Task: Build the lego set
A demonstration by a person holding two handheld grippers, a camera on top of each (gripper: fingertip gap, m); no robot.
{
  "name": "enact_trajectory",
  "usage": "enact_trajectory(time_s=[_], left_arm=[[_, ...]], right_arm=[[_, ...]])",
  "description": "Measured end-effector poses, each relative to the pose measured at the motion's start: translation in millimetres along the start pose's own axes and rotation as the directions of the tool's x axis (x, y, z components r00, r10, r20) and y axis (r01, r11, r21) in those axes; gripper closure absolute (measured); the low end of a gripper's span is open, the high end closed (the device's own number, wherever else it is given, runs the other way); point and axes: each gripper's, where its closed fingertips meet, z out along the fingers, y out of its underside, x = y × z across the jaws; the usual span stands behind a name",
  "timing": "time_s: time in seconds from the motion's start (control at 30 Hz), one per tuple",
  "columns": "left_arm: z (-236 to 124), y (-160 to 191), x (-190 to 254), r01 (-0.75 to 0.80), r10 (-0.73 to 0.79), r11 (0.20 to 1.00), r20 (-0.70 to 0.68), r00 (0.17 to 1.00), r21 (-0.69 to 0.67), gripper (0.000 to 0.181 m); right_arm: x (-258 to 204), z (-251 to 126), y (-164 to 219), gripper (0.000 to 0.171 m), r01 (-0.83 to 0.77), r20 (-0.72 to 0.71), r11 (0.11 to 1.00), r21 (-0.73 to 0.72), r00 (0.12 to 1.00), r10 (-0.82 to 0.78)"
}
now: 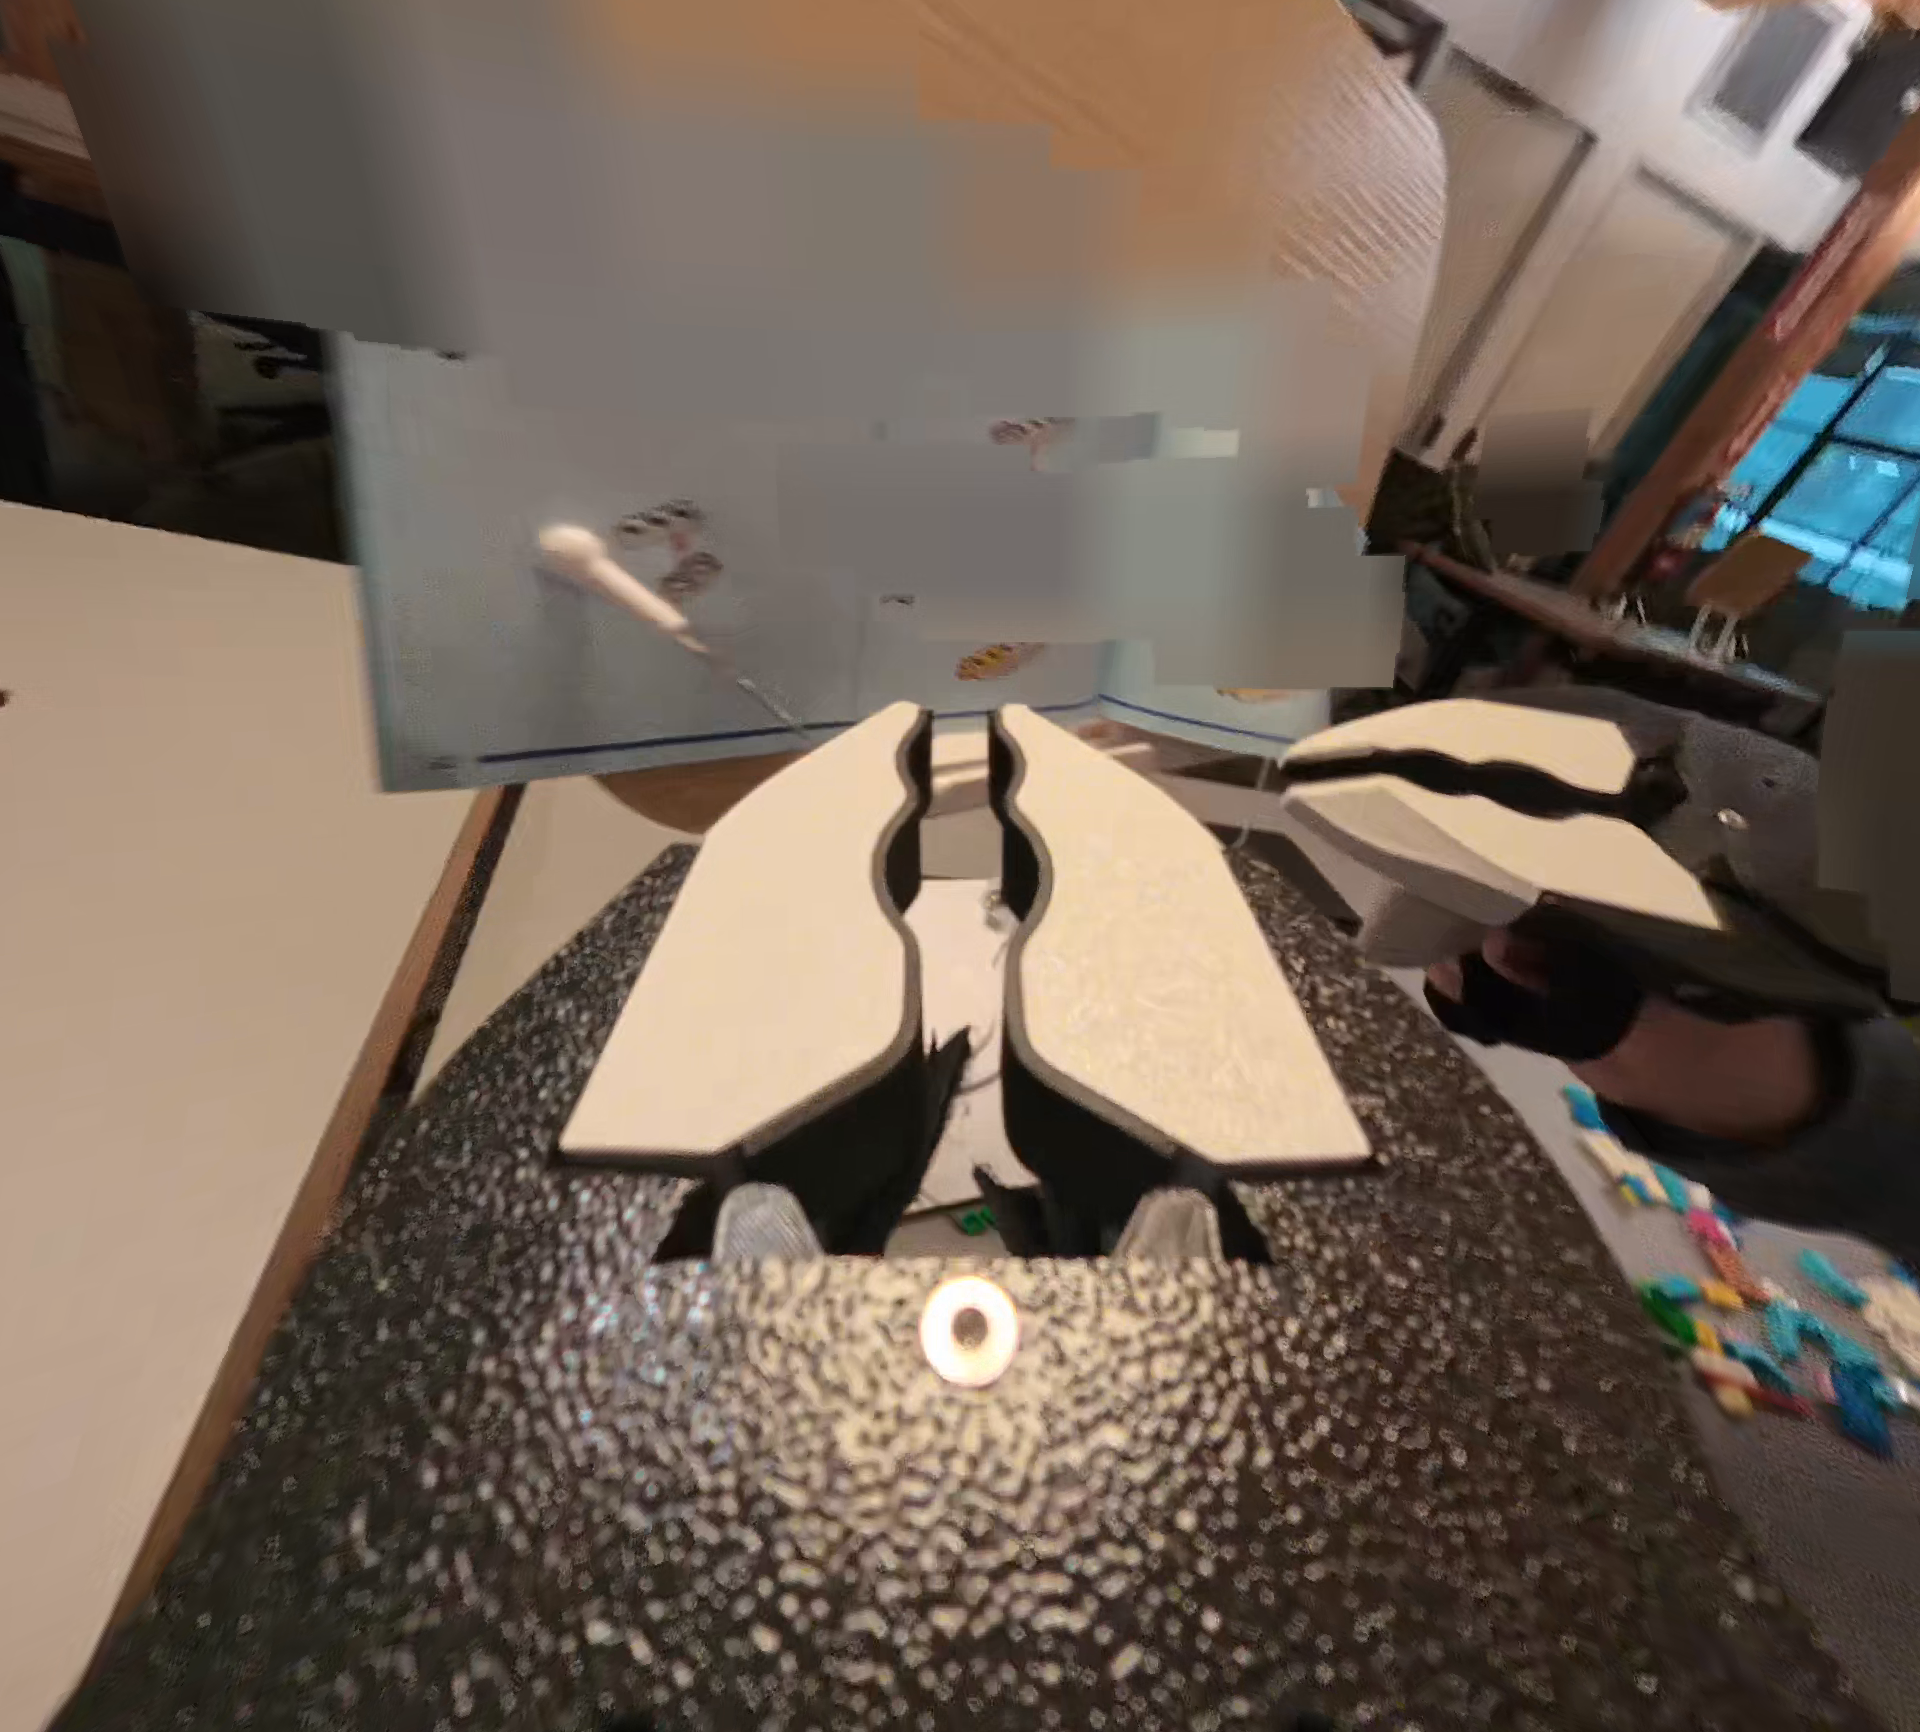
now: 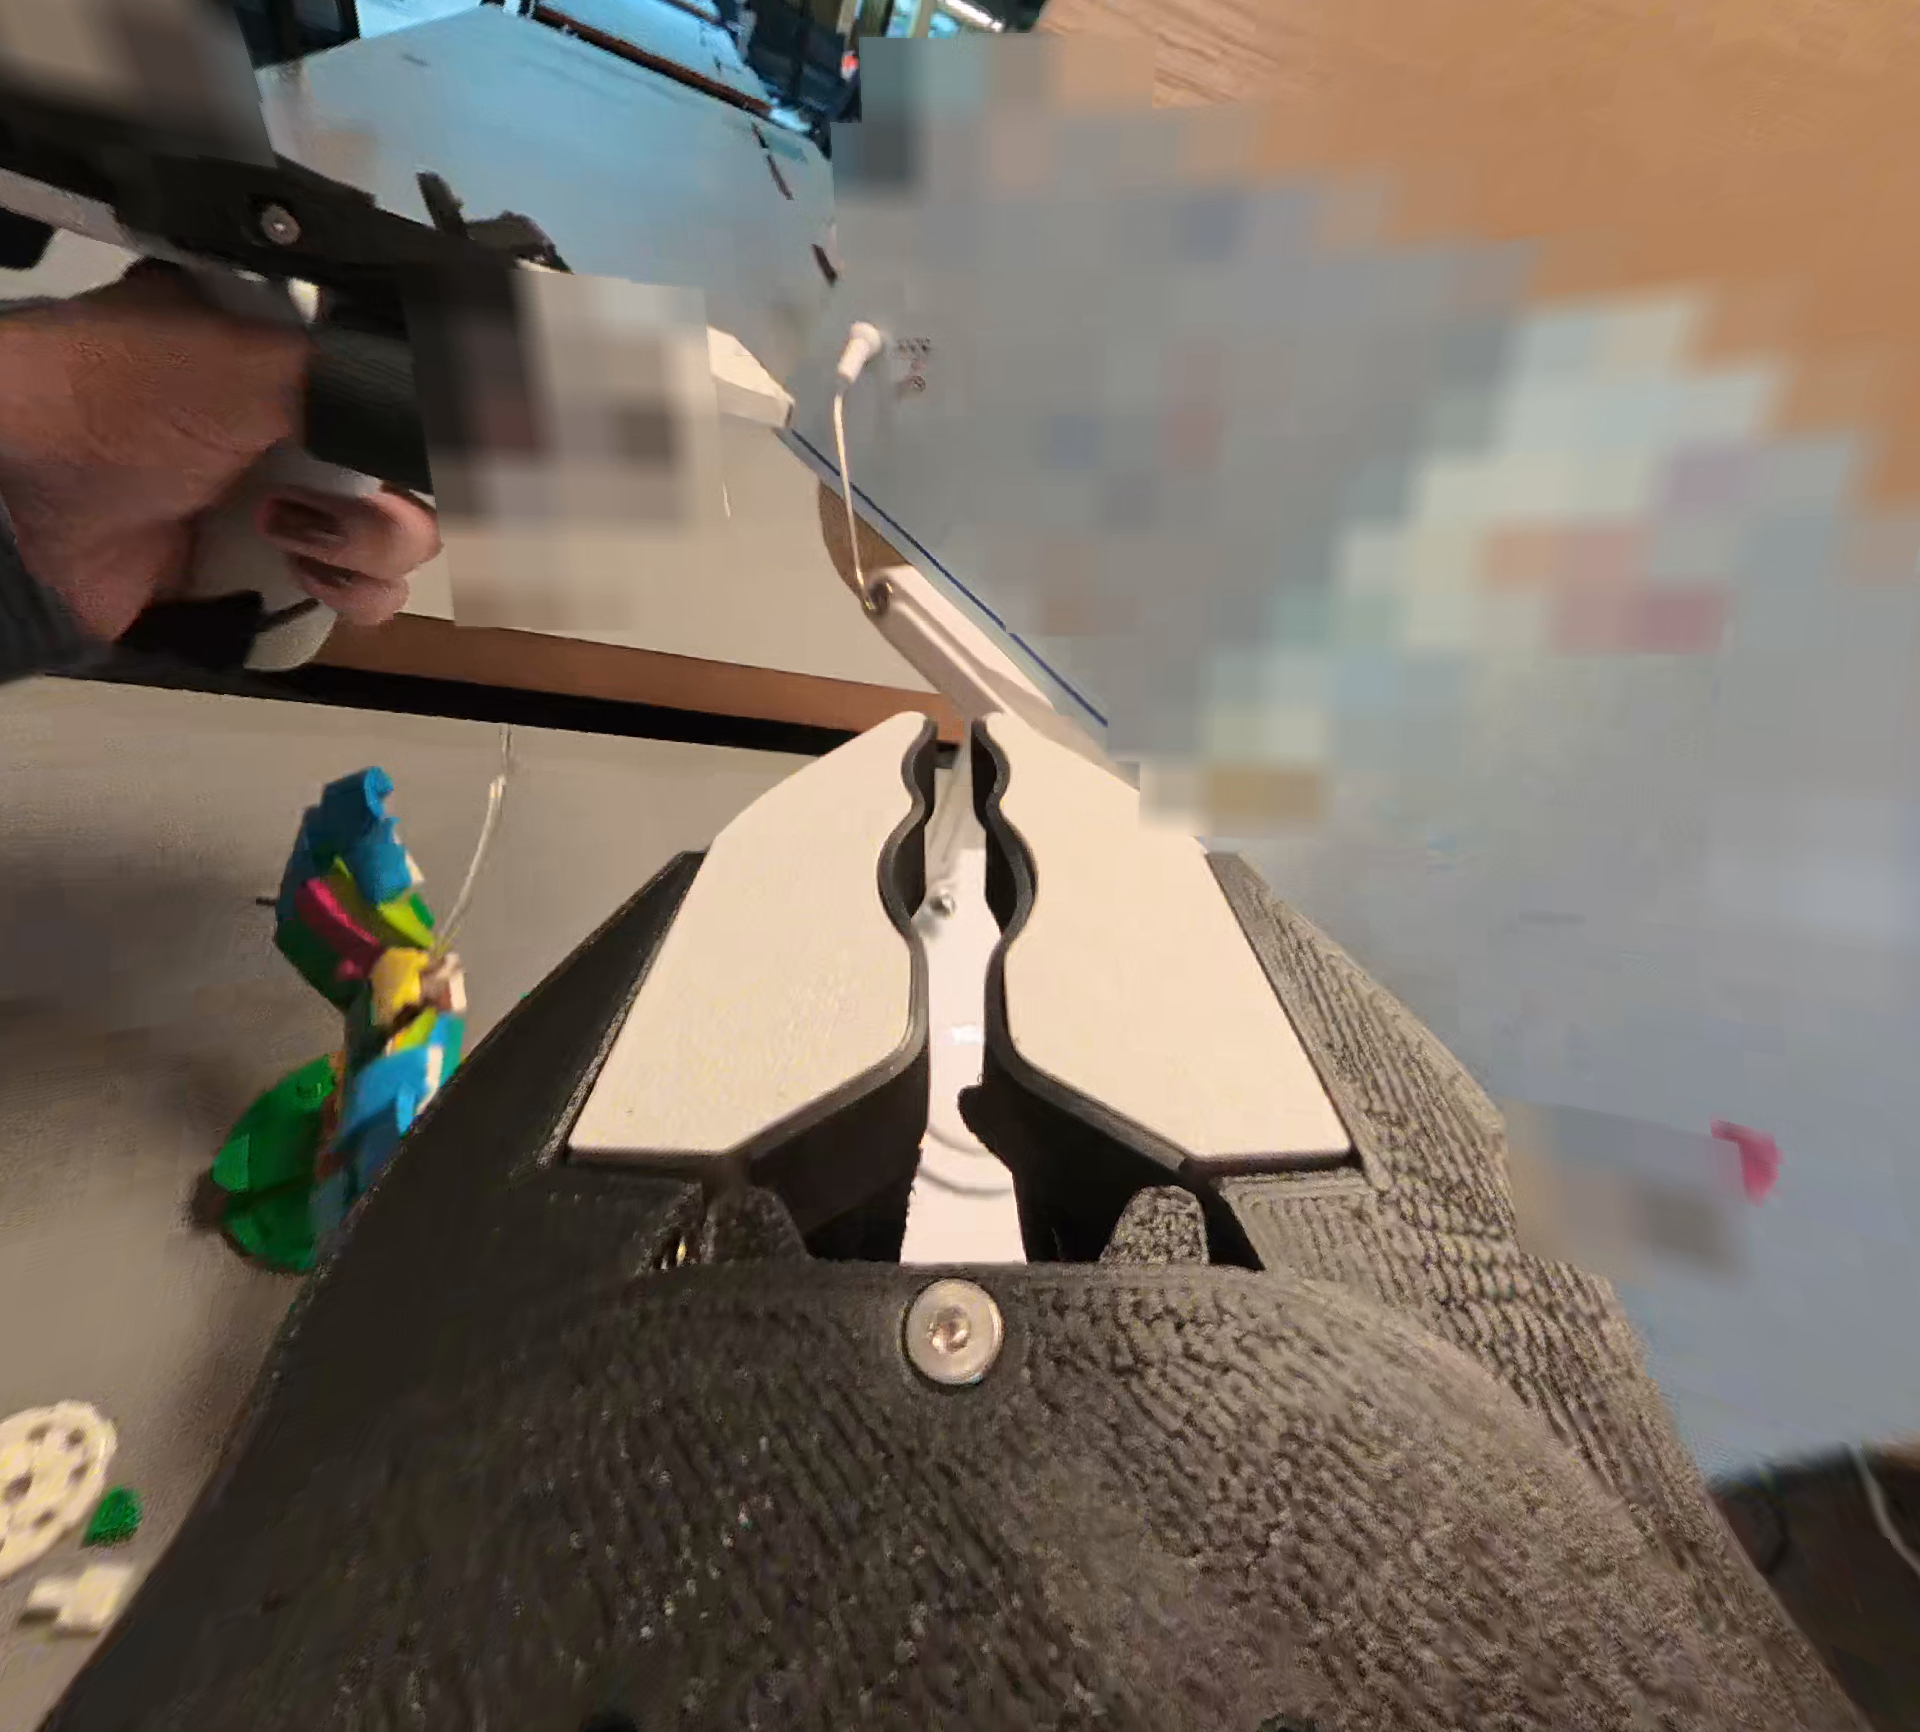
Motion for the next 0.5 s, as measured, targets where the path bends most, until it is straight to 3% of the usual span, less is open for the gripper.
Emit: enact_trajectory(time_s=[0.13,0.27,0.5], left_arm=[[29,27,55,-0.165,0.145,0.975,-0.133,0.98,-0.152,0.177],[71,42,78,-0.319,0.3,0.912,-0.112,0.947,-0.257,0.181],[128,45,97,-0.286,0.281,0.911,-0.061,0.958,-0.297,0.181]], right_arm=[[27,-52,26,0.166,-0.139,-0.06,0.989,0.044,0.988,0.141],[48,-85,59,0.165,-0.276,-0.121,0.961,0.027,0.953,0.277],[67,-103,99,0.152,-0.632,-0.146,0.772,0.068,0.759,0.634]])
